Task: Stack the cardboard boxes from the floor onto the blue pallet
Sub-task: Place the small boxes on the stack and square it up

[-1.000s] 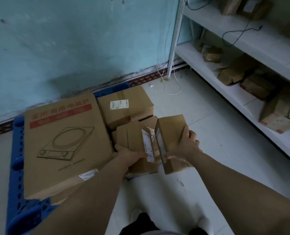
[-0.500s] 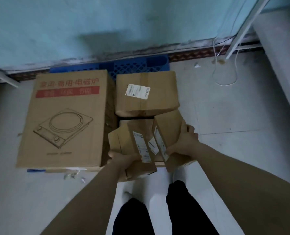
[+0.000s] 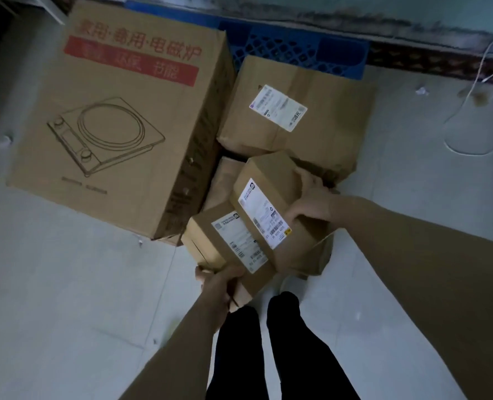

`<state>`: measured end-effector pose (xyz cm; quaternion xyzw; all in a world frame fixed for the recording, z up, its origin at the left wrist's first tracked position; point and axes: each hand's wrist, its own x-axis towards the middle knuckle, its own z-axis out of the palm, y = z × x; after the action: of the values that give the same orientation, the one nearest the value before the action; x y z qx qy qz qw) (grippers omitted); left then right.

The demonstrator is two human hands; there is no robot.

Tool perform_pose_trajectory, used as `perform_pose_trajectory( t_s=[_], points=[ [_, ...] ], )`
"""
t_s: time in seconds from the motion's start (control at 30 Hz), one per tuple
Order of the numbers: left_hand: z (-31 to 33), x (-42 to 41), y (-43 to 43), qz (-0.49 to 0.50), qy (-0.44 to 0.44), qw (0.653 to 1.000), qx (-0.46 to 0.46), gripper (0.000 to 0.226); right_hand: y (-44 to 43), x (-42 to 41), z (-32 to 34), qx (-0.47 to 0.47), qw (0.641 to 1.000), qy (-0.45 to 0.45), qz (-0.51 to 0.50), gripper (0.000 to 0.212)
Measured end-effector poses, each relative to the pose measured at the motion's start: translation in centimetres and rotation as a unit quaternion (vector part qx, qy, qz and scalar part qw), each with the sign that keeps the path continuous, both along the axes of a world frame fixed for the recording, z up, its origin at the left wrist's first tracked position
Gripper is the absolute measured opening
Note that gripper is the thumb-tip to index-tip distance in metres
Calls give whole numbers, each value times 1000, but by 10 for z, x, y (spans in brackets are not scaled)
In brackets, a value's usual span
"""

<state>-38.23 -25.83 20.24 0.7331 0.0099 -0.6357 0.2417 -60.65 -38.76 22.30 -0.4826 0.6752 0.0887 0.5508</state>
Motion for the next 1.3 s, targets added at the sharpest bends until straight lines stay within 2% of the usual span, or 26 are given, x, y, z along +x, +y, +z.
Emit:
perform_pose_trajectory(
  t_s=[0.13, 0.27, 0.37, 0.4, 0.47, 0.53, 0.6, 0.67, 0.73, 0.83, 0.9, 0.97, 1.07, 1.13, 1.3],
  points=[
    [-11, -7, 7, 60, 23, 998, -2, 92, -6, 0, -23, 7, 998, -49, -34, 106],
    [-23, -9, 10, 118, 41, 992, 2, 82, -4, 5, -34, -88, 993, 56, 49, 76],
    [-21, -7, 10, 118, 58, 991, 8, 83, 2, 6, -46, -141, 985, 87, 45, 51],
    [-21, -6, 10, 109, 66, 992, 6, 77, 4, 7, -49, -150, 984, 92, 37, 52],
    [-20, -4, 8, 99, 86, 991, 3, 62, 4, 11, -49, -123, 985, 121, 19, 70],
    [-27, 1, 8, 92, 91, 991, 18, 69, 7, 15, -50, -82, 982, 167, 24, 79],
    [-34, 5, 7, 81, 86, 992, 48, 72, 12, 19, -53, -57, 979, 195, 15, 79],
    [-39, 6, 6, 52, 69, 994, 70, 59, 12, 21, -55, -68, 981, 184, -11, 74],
    [-42, 5, 4, 24, 62, 995, 80, 43, 6, 26, -54, -107, 984, 136, -31, 62],
    [-44, 0, 0, 8, 61, 993, 97, 39, -4, 37, -47, -177, 979, 98, -27, 38],
    [-46, -2, -2, 9, 67, 992, 107, 40, -7, 44, -48, -184, 974, 124, -43, 46],
    [-46, -4, -5, 19, 72, 991, 112, 39, -6, 50, -51, -126, 975, 157, -93, 68],
    [-46, -7, -12, 31, 57, 993, 96, 40, -4, 61, -58, -90, 980, 129, -120, 88],
    [-46, -6, -22, 39, 33, 996, 78, 42, -10, 68, -61, -106, 981, 128, -99, 90],
    [-43, -1, -46, 43, 5, 997, 66, 43, -28, 81, -58, -93, 983, 135, -85, 79]
  ],
)
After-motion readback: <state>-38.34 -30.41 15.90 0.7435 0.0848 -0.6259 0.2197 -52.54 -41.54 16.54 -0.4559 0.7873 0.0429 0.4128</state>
